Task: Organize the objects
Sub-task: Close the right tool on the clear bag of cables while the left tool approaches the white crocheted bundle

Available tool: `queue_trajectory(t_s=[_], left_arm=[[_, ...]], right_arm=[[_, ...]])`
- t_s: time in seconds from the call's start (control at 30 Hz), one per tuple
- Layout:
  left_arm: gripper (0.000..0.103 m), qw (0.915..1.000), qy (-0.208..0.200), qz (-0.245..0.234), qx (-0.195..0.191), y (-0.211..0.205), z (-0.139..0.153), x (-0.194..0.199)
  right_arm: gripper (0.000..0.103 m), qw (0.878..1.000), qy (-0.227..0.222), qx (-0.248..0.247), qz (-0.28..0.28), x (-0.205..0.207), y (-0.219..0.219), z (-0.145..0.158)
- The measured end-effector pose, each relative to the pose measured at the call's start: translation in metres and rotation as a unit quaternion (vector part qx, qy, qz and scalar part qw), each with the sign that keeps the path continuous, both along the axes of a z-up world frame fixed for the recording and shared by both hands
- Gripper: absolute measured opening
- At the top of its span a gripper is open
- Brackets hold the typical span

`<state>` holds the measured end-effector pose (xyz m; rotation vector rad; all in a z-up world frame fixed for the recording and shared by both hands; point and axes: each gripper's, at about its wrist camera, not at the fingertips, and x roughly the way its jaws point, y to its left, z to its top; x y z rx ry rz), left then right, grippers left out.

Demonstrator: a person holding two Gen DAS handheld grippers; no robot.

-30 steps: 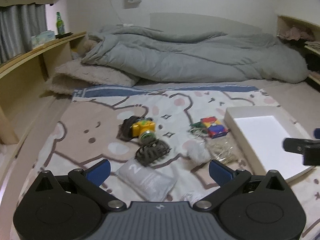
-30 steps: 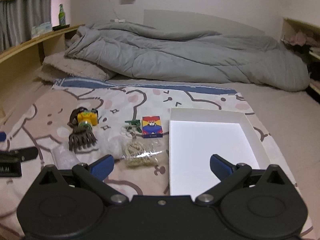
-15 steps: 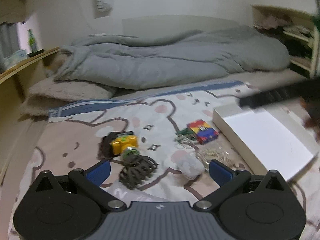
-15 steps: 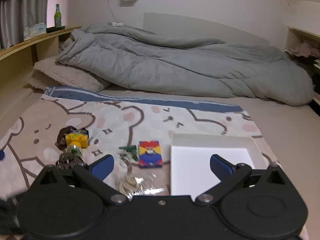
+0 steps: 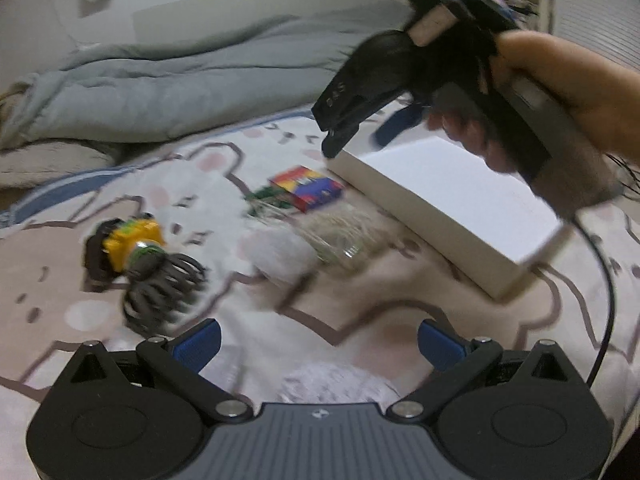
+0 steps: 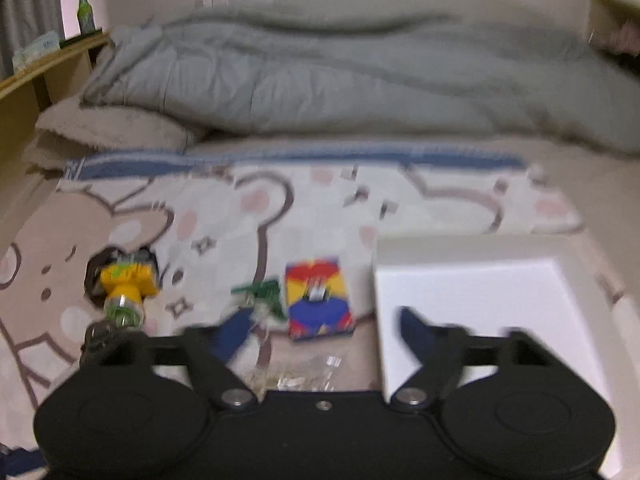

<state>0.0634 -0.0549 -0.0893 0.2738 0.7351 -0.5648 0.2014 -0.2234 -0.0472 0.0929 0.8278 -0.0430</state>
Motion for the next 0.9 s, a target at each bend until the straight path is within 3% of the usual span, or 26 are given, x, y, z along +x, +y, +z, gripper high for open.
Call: queue_trajectory(t_s=[0.1,0.2,0.33,0.47,0.53,0.73,0.83,0.9], left_arm=[[0.103,0.9999,0.003,-0.014,-0.004,0.0,-0.01,-0.001],[0.103,0.9995,0.026,-0.007,-0.019,0.005,-0.018,0.004],[0.102,0.9968,0.065,0.011,-0.046,0.01,-0.026,0.013],[0.102,0.9959,0.076,0.007,-0.048,0.01,-0.03,0.013],[0.102,0.9959,0.076,0.0,-0.049,0.008,-0.031,0.012],[0.101,0.9962,0.07,-0.018,-0.05,0.0,-0.031,0.008],[0.101,0.9963,0.066,-0.026,-0.05,-0.003,-0.031,0.007],[0.101,0.9961,0.066,-0.029,-0.051,-0.003,-0.031,0.007]], right_arm=[[0.037,0.998,0.049,0.042,0.016,0.003,-0.011,-0.014],[0.031,0.997,0.054,0.045,0.045,-0.004,-0.013,-0.022],[0.031,0.993,0.076,0.062,0.067,-0.002,-0.011,-0.035],[0.031,0.991,0.104,0.048,0.072,0.005,-0.006,-0.059],[0.034,0.992,0.097,0.031,0.08,0.004,-0.002,-0.062],[0.058,0.993,0.084,-0.003,0.078,0.004,-0.002,-0.065],[0.059,0.993,0.077,0.004,0.085,0.004,-0.004,-0.069],[0.061,0.991,0.088,0.034,0.09,0.005,-0.006,-0.071]])
